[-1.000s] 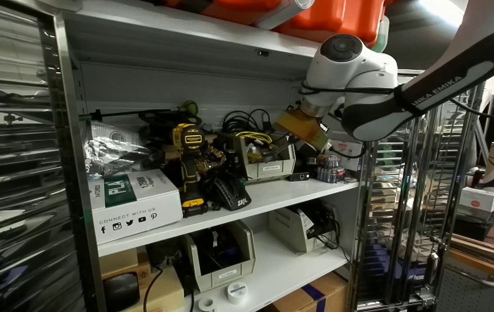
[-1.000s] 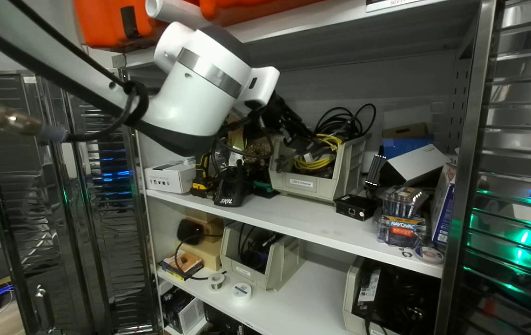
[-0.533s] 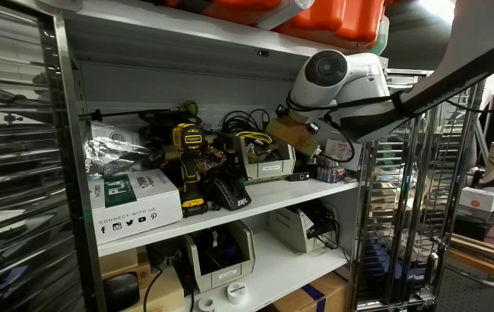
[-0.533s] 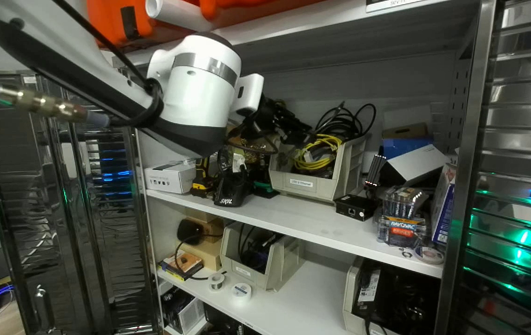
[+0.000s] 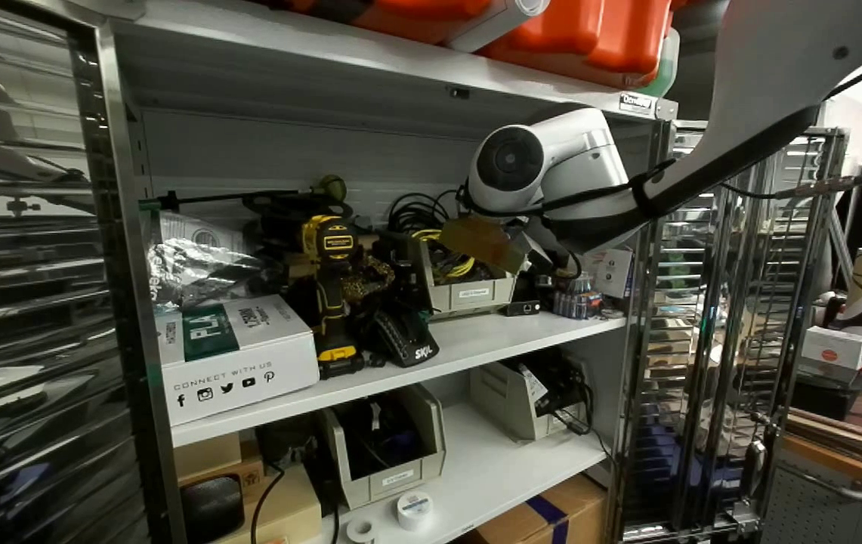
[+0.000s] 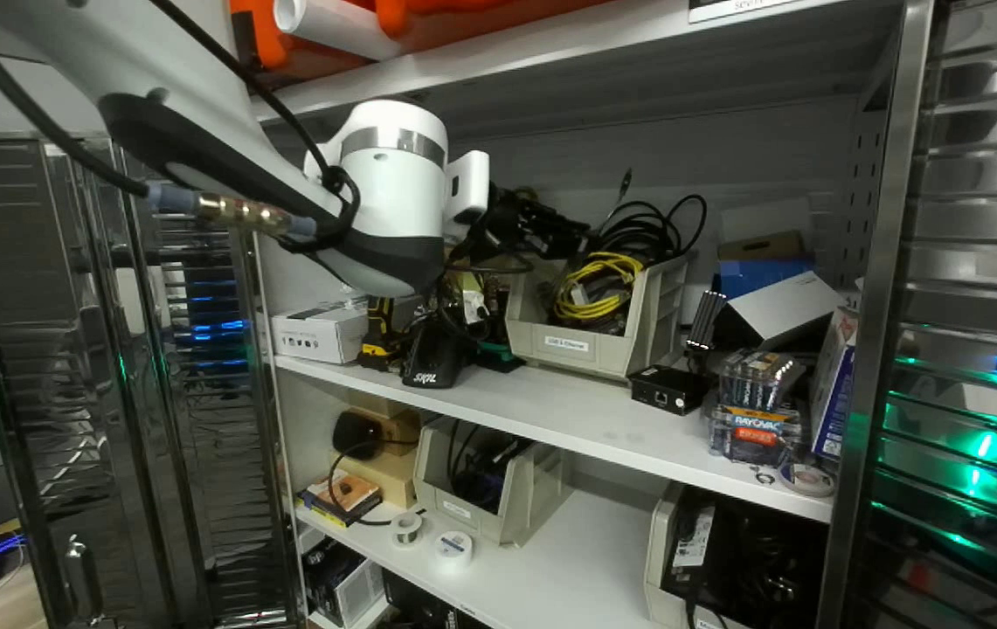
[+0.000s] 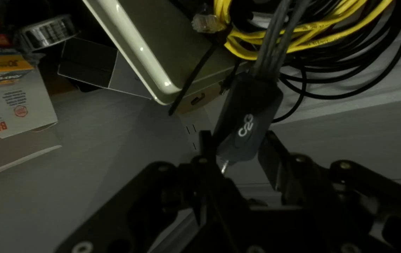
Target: Put the black object in the cream box
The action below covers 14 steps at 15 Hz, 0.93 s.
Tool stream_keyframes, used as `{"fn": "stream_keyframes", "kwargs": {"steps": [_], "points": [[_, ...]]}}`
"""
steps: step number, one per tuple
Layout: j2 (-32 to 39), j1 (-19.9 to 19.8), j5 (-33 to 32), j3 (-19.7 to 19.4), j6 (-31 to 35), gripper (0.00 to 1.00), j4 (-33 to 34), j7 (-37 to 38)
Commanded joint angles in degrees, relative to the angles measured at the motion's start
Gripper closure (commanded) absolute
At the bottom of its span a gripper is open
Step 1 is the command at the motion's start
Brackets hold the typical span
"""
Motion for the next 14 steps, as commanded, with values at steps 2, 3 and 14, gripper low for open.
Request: {"fn": "stream_keyframes", "kwargs": {"steps": [2,3,14], "points": [[7.62,-3.49,-5.03,4.71,-1.79,0.88,9.0,-3.36],[9.04,-3.9,-6.27,5.18,-1.59,0.88,10.68,-4.2],[12.62,-7.34,-4.12,6.94,1.73,0.0,17.6,-17.0]]}}
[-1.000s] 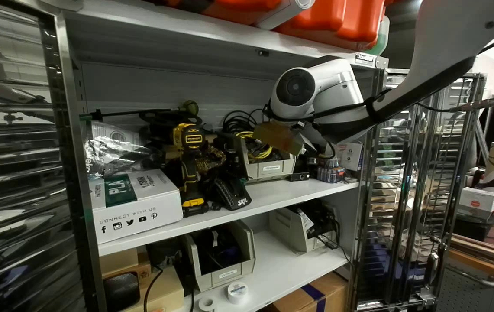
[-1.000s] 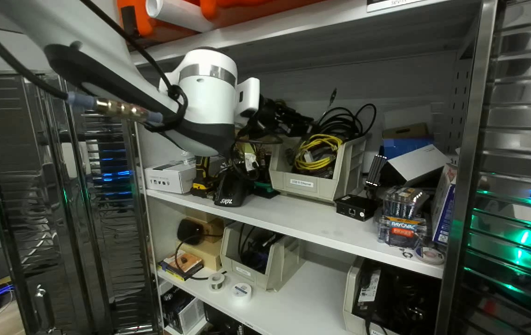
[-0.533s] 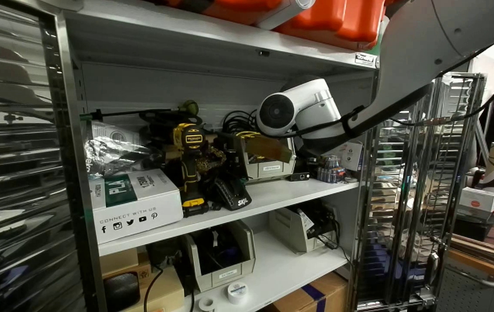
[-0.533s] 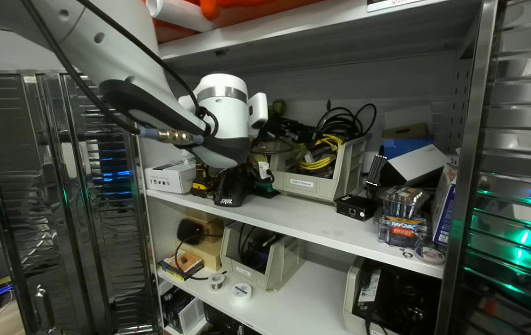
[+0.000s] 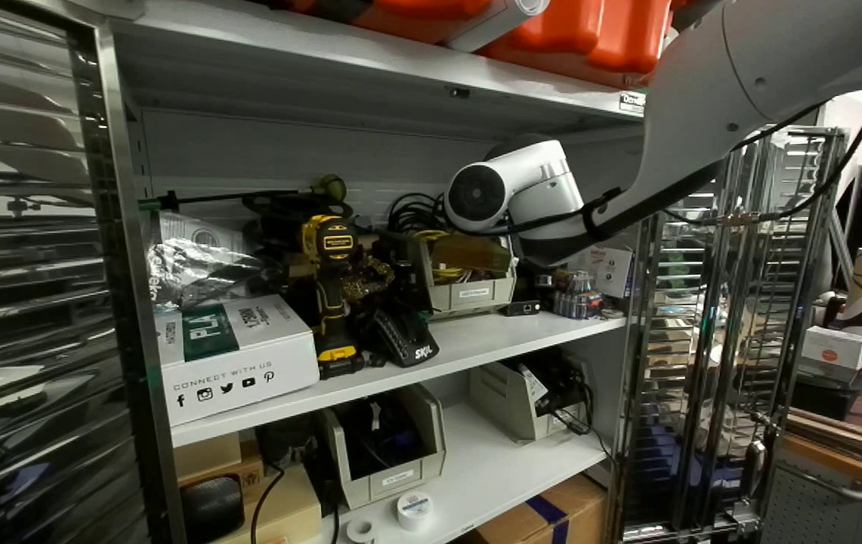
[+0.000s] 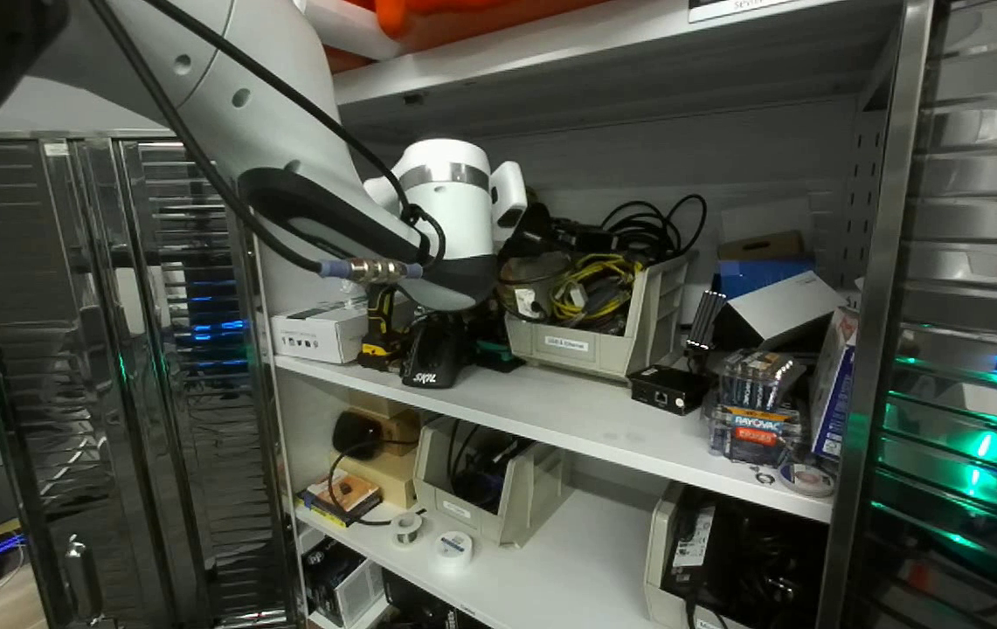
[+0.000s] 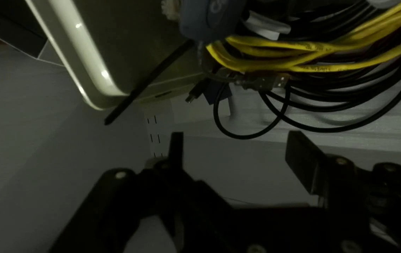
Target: Put the black object in the cream box
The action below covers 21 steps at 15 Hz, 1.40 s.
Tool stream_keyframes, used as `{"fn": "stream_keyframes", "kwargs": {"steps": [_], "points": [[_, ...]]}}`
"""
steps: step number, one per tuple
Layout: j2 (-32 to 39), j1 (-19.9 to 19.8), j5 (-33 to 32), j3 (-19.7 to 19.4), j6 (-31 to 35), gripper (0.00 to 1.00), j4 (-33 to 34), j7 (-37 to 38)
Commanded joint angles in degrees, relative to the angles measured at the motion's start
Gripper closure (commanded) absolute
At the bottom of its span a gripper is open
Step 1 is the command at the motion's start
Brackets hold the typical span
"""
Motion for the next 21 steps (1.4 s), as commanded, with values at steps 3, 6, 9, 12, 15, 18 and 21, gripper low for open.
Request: {"fn": "stream_keyframes", "kwargs": {"steps": [3,6,9,12,15,18,21], "points": [[-2.55,-3.18,5.55,2.68,7.11,0.0,-1.08,-7.51],[-5.26,-4.03,13.62,3.01,11.94,0.0,-6.24,-13.96],[-10.41,-6.11,23.64,3.93,15.67,0.0,-14.42,-23.17],[-17.21,-8.46,33.48,4.64,18.39,0.0,-22.66,-33.07],[-24.58,-8.77,47.12,3.62,20.22,0.0,-32.09,-46.82],[-30.5,-12.77,61.47,9.03,19.17,0.0,-41.9,-60.82],[-35.29,-7.0,75.94,5.47,16.61,0.0,-49.66,-74.28]]}}
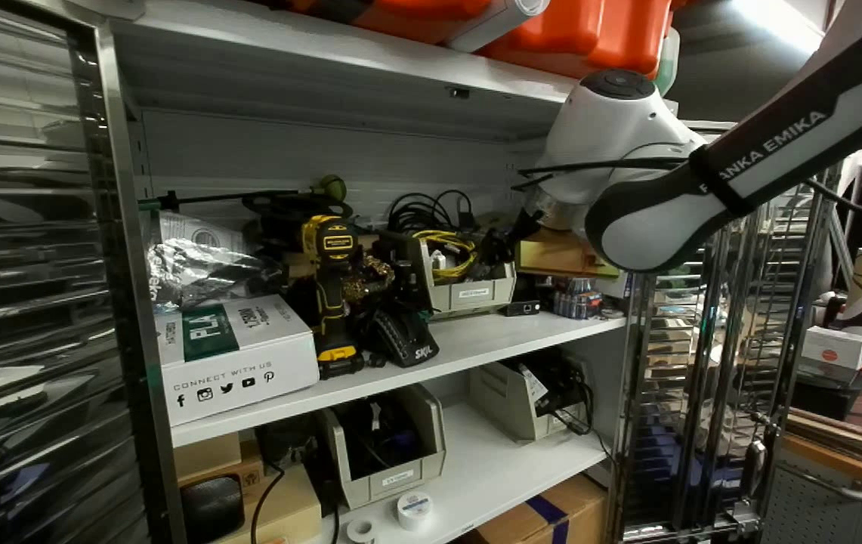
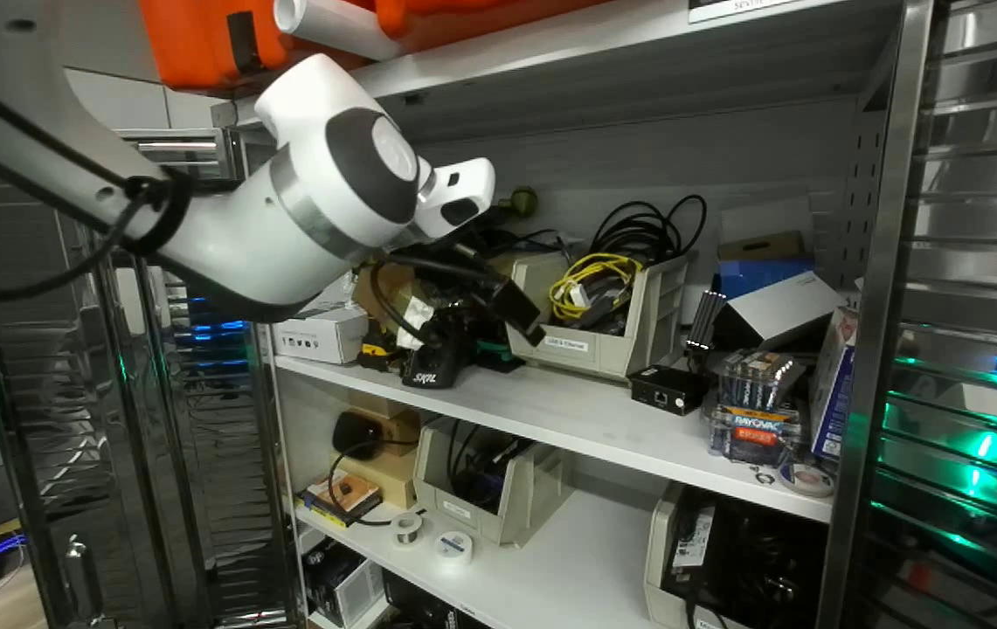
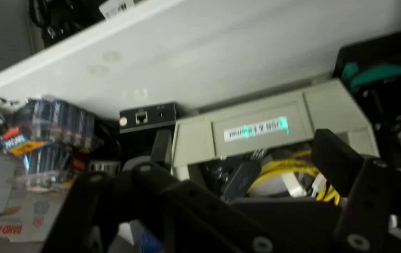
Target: Put the black object in the cream box
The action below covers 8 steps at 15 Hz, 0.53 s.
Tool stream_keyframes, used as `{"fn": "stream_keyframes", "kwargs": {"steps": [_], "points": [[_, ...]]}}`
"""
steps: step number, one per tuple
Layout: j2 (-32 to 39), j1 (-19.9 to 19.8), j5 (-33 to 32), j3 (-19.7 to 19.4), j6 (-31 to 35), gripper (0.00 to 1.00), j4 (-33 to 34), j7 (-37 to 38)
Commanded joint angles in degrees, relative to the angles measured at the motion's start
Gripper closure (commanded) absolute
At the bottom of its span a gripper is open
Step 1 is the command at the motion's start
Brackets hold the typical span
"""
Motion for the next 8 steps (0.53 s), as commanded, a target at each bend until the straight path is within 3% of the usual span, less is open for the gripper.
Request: {"fn": "stream_keyframes", "kwargs": {"steps": [1,2,5,8], "points": [[-8.48,4.03,16.08,-1.03,-4.99,0.0,-9.86,-15.65],[-9.95,8.72,20.85,-4.42,-9.06,0.0,-10.2,-20.14],[-14.17,12.81,30.96,-8.25,-25.0,0.0,-8.13,-33.42],[-15.64,8.77,34.68,-7.51,-40.26,0.0,-3.38,-44.89]]}}
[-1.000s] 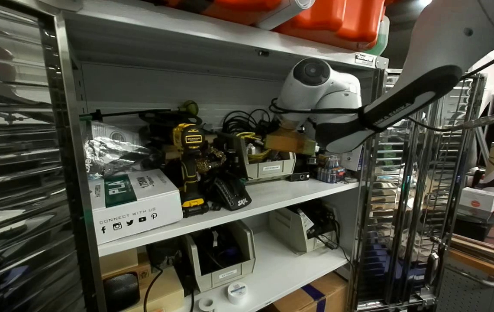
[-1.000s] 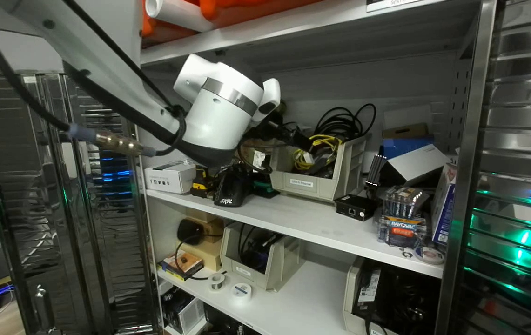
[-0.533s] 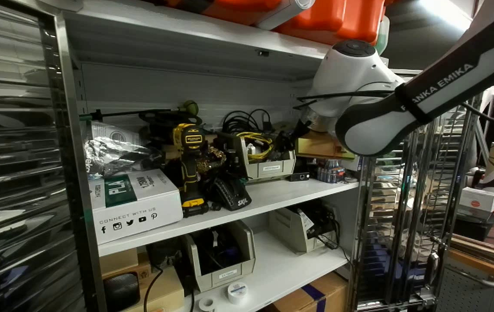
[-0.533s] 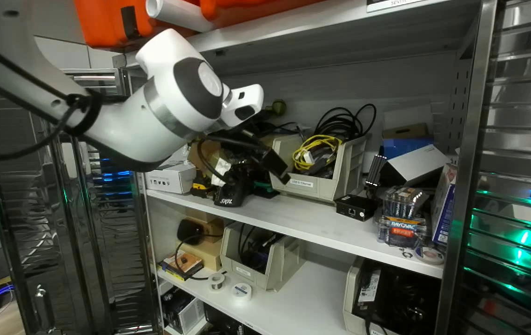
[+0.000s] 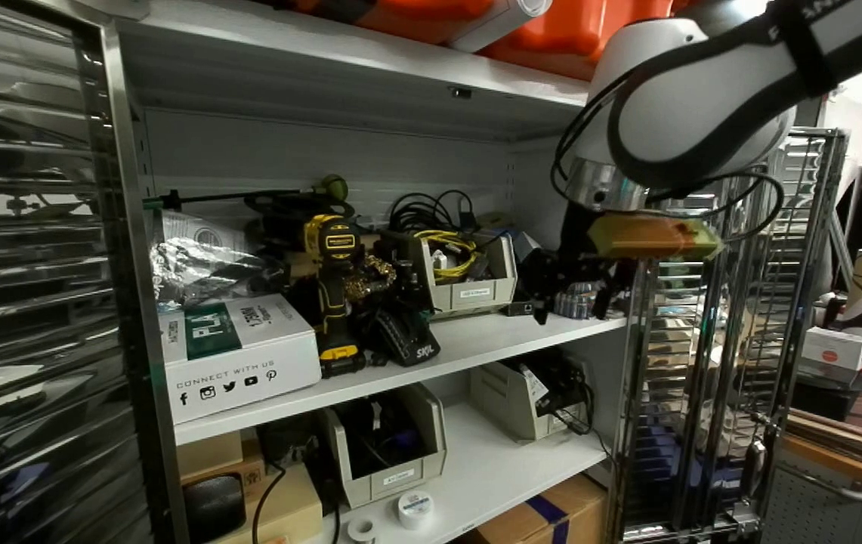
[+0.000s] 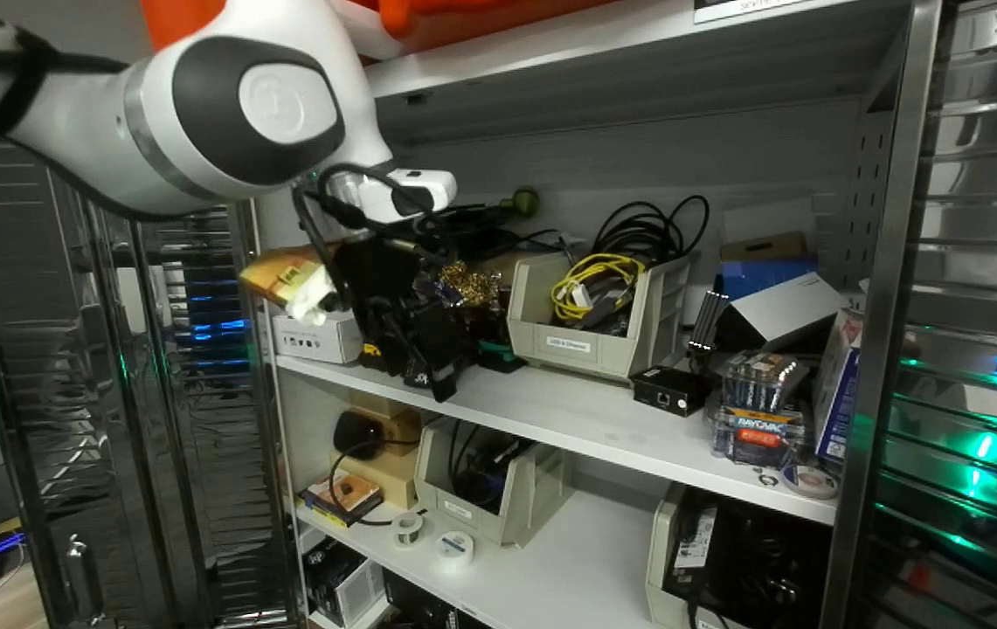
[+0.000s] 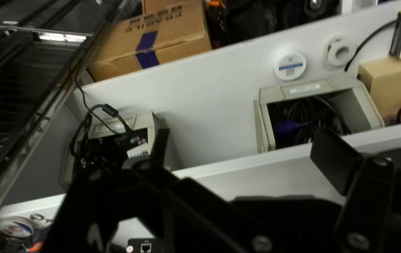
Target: Put the black object in the cream box
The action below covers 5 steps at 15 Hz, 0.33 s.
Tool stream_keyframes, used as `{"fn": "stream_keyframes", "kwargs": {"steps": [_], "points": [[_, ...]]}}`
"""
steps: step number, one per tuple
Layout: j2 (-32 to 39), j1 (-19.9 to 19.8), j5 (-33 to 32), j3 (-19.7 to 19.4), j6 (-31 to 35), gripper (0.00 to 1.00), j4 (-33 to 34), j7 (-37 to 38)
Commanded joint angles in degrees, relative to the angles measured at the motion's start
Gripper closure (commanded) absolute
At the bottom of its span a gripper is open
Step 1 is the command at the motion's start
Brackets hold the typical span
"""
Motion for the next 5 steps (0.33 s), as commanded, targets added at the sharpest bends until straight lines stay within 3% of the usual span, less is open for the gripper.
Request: {"fn": "stream_keyframes", "kwargs": {"steps": [1,2,5], "points": [[-2.25,-3.07,4.0,-0.5,-16.18,0.0,5.91,-13.53],[-2.03,-3.81,2.66,1.52,-9.75,0.0,2.24,-7.91],[-2.65,-4.85,3.36,0.63,-14.99,0.0,4.73,-12.54]]}}
